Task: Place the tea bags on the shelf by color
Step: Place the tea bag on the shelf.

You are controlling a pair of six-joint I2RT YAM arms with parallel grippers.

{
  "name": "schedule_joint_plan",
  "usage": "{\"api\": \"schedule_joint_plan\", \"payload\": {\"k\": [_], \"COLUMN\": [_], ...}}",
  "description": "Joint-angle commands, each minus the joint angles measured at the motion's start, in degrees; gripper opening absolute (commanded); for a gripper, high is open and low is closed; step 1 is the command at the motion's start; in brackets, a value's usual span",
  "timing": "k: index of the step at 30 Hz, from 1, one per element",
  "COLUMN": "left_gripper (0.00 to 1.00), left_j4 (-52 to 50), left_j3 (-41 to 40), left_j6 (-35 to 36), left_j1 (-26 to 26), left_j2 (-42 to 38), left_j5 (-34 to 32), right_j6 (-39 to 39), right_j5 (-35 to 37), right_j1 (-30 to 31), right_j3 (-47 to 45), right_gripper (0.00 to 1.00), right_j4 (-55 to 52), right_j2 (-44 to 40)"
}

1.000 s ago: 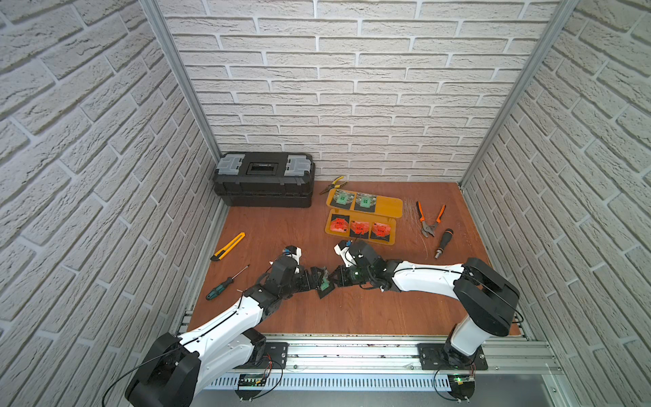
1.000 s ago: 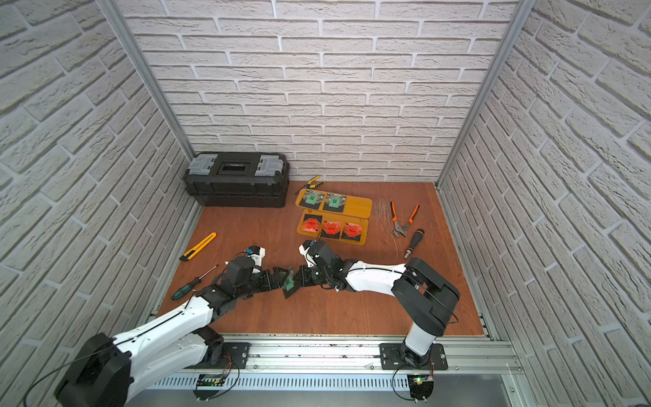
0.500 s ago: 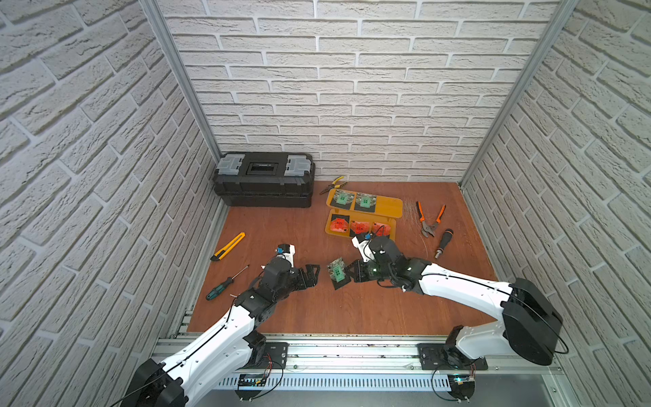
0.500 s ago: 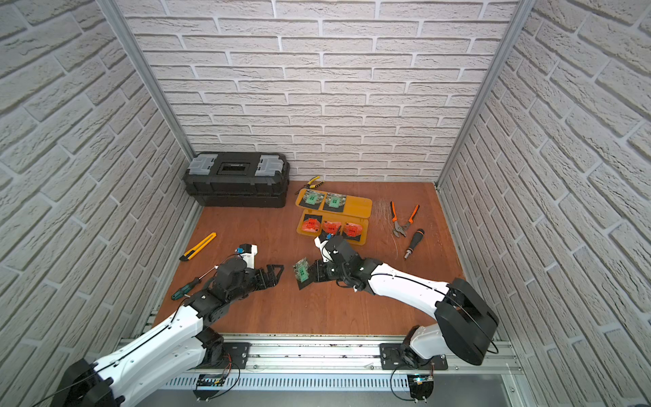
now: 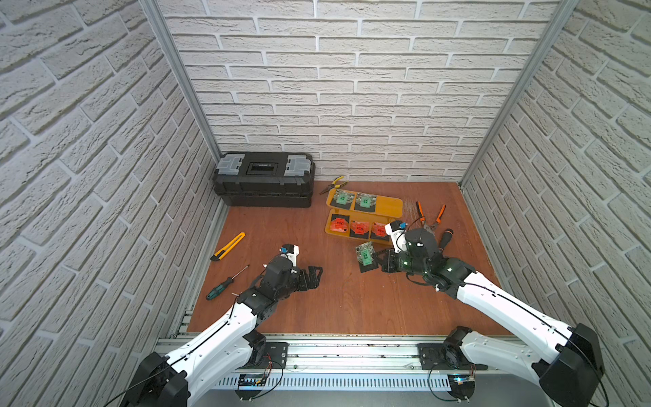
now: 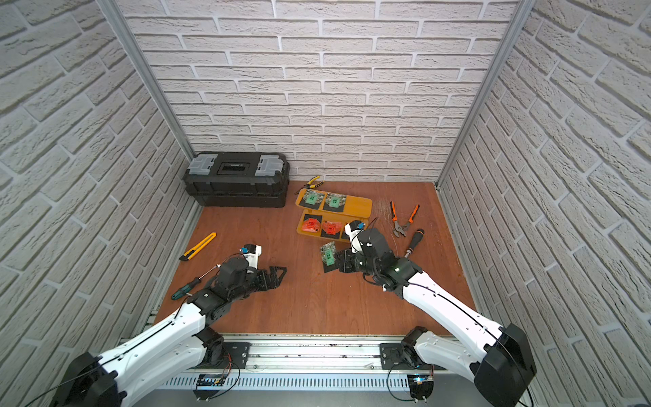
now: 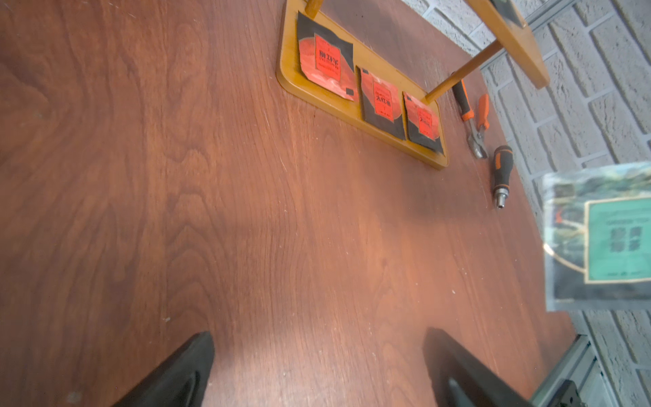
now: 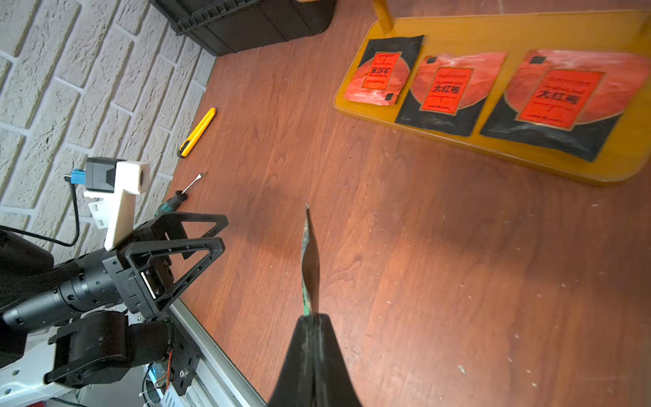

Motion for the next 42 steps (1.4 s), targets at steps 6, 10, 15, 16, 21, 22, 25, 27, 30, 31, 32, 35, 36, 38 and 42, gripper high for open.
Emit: {"api": "schedule_joint_plan", "payload": {"k": [6,10,15,16,21,22,25,27,30,31,32,35,36,38,42], "left_gripper": [0.99,0.98,0.99,0.98,0.99,0.98,0.99,0.98,0.98,0.99,0.98,0.98,0.99,0.99,0.98], "left_j4": [4.83,5.98,6.97,6.97,6.75,6.71,6.63,6.71,6.71,6.71,6.66,6.62,6.66,6.71,6.45], "left_j3": [2.82,3.32,3.97,4.11,4.60,4.68,4.64,4.64,4.55,4.55,4.46,4.11,3.95,3.72,3.58], "left_j6": [1.24,1.30,1.47,1.49,1.91,2.00,2.15,2.17,2.26,2.26,2.27,2.19,2.09,1.91,1.82], "left_j1": [-0.64,-0.84,-0.96,-0.94,-0.94,-0.95,-0.95,-0.97,-1.01,-1.05,-1.03,-1.03,-1.03,-1.09,-1.09], "left_j2": [3.59,5.56,7.60,7.86,8.27,8.21,8.03,8.08,7.96,7.90,7.84,7.34,7.14,6.70,6.16], "left_j5": [0.93,0.97,1.08,1.14,1.17,1.19,1.11,1.07,1.25,1.35,1.43,1.34,1.34,1.17,0.80], "right_j6": [-4.88,-5.86,-5.66,-5.62,-5.17,-5.13,-4.93,-4.42,-3.43,-3.09,-2.89,-2.03,-1.90,-1.28,0.33], "right_j5": [-2.70,-4.66,-8.15,-8.56,-12.39,-13.05,-14.71,-15.43,-17.04,-17.54,-18.27,-19.43,-19.86,-20.75,-22.81], "right_j1": [-8.22,-12.56,-17.73,-18.52,-22.55,-23.19,-25.16,-26.19,-27.87,-28.43,-29.00,-30.17,-30.52,-31.24,-32.23], "right_j3": [3.52,5.23,7.75,8.23,11.13,12.02,14.77,16.34,18.88,20.00,21.21,24.37,25.26,27.27,29.92], "right_gripper": [0.02,0.02,0.02,0.02,0.02,0.02,0.02,0.02,0.02,0.03,0.03,0.02,0.03,0.03,0.03], "right_j4": [-4.81,-4.55,-2.58,-2.13,-0.04,0.06,0.29,0.52,1.14,0.95,0.84,0.51,0.41,0.37,1.05], "right_j2": [-2.87,-2.06,0.87,1.43,5.48,6.50,9.62,11.63,15.14,16.49,17.95,21.94,23.07,25.52,29.37]}}
